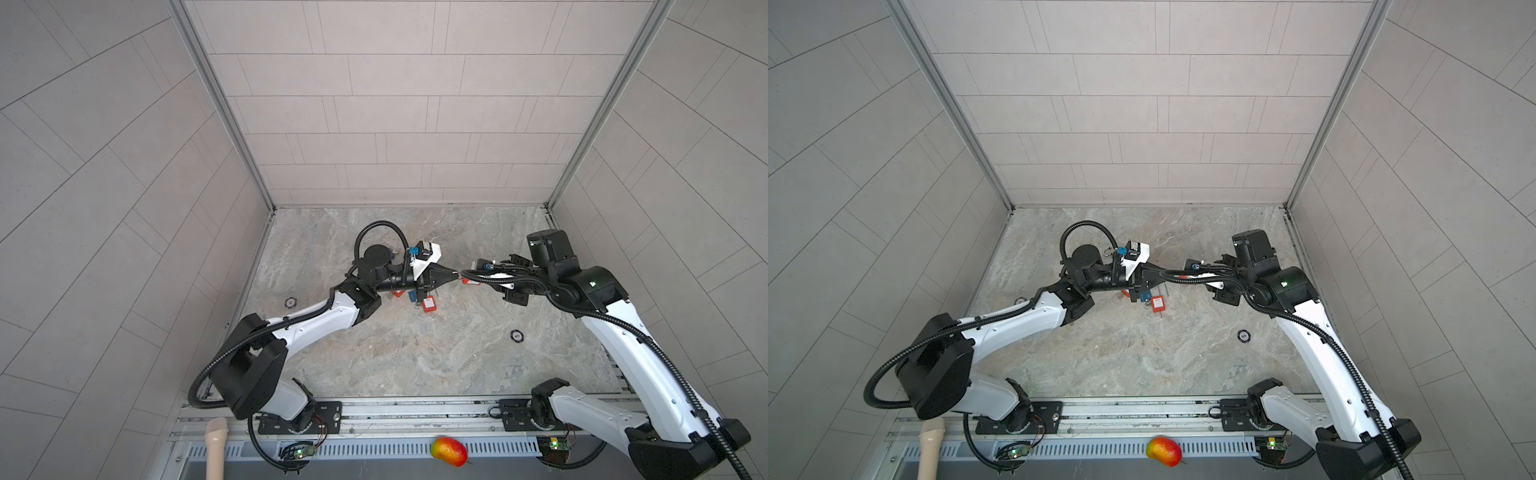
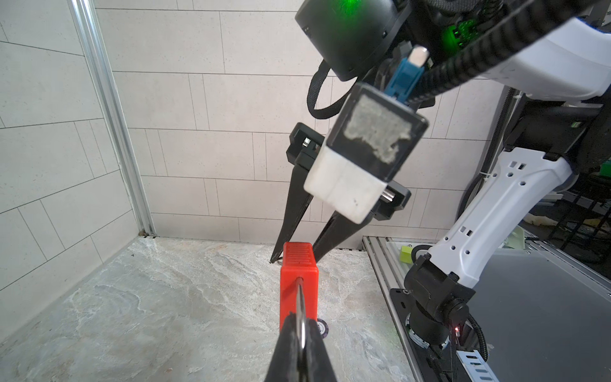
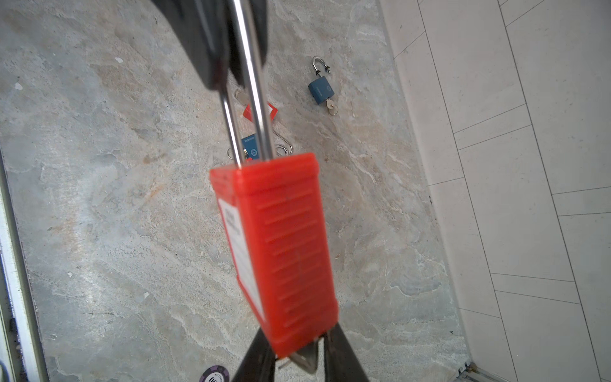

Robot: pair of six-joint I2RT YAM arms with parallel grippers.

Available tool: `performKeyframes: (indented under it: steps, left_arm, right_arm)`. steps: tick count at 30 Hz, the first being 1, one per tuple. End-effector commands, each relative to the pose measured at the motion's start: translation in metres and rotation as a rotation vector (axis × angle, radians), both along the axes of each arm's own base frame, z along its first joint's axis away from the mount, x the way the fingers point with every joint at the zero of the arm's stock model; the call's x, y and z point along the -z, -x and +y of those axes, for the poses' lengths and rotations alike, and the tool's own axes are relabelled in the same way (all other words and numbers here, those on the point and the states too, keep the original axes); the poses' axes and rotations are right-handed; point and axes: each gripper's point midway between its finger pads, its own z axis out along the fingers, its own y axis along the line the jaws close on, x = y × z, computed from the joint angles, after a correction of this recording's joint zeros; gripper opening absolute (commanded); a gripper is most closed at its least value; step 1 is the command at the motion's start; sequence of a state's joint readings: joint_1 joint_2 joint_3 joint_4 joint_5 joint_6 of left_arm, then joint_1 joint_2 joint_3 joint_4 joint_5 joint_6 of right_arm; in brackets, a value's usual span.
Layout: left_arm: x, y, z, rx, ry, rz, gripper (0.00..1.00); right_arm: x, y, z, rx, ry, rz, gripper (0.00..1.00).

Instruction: Lock with the key

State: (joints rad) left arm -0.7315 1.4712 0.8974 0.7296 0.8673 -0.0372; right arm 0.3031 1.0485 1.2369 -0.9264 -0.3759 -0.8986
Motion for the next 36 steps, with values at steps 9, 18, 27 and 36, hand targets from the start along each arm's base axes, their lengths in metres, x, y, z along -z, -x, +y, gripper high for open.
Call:
performKeyframes:
  steps: [9,18,27,36]
  left_arm:
    - [-0.031,0.011,0.001,0.042,0.064,-0.068,0.00]
    - [-0.033,0.015,0.003,0.051,0.064,-0.077,0.00]
    - [-0.034,0.014,0.003,0.047,0.066,-0.075,0.00]
    - [-0.032,0.011,0.002,0.035,0.064,-0.056,0.00]
  right_arm:
    - [-0.015,0.021,0.004,-0.028,-0.049,0.109,0.46]
    - [-0.015,0.024,0.007,-0.044,-0.076,0.240,0.34]
    - [-0.002,0.028,0.008,-0.060,-0.072,0.263,0.23]
    - [-0.003,0.020,0.007,-0.058,-0.079,0.172,0.10]
